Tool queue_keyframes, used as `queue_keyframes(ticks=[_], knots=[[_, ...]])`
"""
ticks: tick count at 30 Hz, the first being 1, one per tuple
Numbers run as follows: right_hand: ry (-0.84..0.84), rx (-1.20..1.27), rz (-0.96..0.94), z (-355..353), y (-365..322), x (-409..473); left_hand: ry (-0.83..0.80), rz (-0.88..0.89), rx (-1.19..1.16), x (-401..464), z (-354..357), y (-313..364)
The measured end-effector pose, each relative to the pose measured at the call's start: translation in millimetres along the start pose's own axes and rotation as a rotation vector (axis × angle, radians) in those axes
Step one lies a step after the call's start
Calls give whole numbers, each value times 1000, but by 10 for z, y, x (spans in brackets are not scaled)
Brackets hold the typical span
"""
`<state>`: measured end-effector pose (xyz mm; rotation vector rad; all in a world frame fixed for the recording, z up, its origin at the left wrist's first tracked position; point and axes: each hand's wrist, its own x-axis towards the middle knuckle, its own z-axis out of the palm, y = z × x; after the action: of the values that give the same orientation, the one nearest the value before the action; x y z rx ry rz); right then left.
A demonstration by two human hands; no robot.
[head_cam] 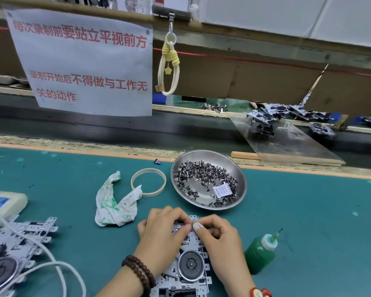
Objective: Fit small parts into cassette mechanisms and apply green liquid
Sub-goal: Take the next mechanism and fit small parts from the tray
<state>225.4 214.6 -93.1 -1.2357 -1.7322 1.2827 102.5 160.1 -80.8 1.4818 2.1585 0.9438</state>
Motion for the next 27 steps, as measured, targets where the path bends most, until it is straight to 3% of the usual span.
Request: queue_keyframes(ticks=[15,27], knots=[[32,-48,-18,40,-44,-12,-3,-43,-53,5,-15,10],[-72,34,32,-11,-13,-50,29,-45,-61,-5,23,0]])
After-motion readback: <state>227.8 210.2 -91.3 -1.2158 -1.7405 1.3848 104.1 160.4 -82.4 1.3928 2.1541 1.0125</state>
